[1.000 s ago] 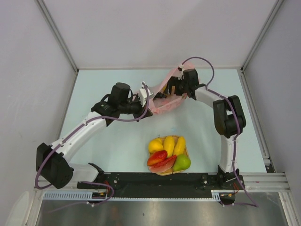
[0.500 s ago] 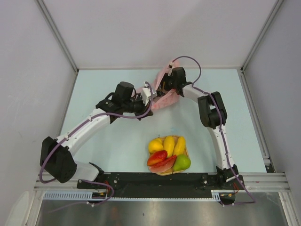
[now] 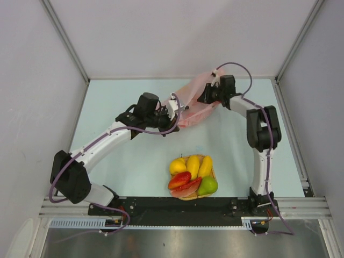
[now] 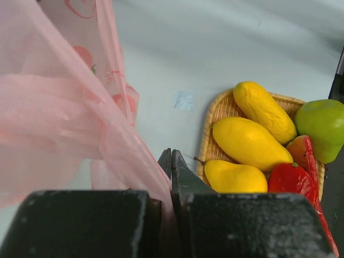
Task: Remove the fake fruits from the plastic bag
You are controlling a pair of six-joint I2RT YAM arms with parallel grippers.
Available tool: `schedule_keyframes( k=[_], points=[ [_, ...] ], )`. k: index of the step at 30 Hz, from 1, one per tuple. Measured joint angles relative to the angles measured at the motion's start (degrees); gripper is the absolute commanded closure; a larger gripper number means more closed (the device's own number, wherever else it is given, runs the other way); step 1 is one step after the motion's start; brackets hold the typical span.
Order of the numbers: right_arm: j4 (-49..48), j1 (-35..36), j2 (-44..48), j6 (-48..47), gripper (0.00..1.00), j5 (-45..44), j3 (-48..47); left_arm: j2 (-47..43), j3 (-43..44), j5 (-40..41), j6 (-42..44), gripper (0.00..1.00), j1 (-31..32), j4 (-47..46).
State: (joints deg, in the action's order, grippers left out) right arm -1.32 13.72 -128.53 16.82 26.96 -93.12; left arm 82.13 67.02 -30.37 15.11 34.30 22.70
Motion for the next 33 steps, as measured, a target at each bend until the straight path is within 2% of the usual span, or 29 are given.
schedule_keyframes(
  k=[2,7,11,16,20,21,24,26,28,30,31,33],
  points=[
    [0.6,-1.7,5.2,-0.6,0.75,2.3,2.9,0.0,0.2,0.0,0.0,1.0,0.1,-0.1],
    [2.5,-3.7,16.9,-2.7,0.64,5.2,7.6,0.0,0.9,0.1,0.0,1.0,0.2,-0.1],
    [4.8,-3.7,20.5,-4.6,0.61,1.7,10.7,0.0,4.1,0.2,0.3,1.0,0.2,2.0],
    [11.6,-8.4,27.8,-6.4,0.62,-2.9,26.7,-1.2,9.4,0.0,1.0,1.0,0.2,2.9],
    [20.9,-12.9,44.0,-10.1,0.54,-2.7,38.9,-2.7,10.2,-1.3,1.0,1.0,1.7,2.7],
    [22.2,-13.2,49.1,-10.5,0.5,-2.6,41.0,-3.1,10.2,-1.4,1.0,1.0,2.1,2.9],
    [20.7,-10.3,58.4,-10.8,0.41,-1.6,42.7,-3.8,9.6,-1.9,0.3,1.0,2.3,2.3],
    [16.7,-5.9,58.4,-10.4,0.35,-0.7,42.7,-3.6,9.5,-2.3,-0.3,1.0,2.3,2.1],
    [12.0,-1.7,55.5,-9.8,0.22,-0.4,42.7,-2.6,9.5,-3.0,-1.0,1.0,2.3,1.7],
    [9.6,0.2,51.1,-8.2,0.16,-1.7,42.7,-1.2,9.5,-3.5,-1.8,1.0,2.3,1.3],
    [8.5,0.4,48.7,-6.3,0.01,-2.9,42.7,-0.4,9.5,-3.7,-2.2,1.0,2.4,1.0],
    [6.1,-1.2,43.9,-1.3,0.0,-4.6,42.8,0.9,9.5,-4.1,-3.1,1.0,2.8,0.5]
  ],
)
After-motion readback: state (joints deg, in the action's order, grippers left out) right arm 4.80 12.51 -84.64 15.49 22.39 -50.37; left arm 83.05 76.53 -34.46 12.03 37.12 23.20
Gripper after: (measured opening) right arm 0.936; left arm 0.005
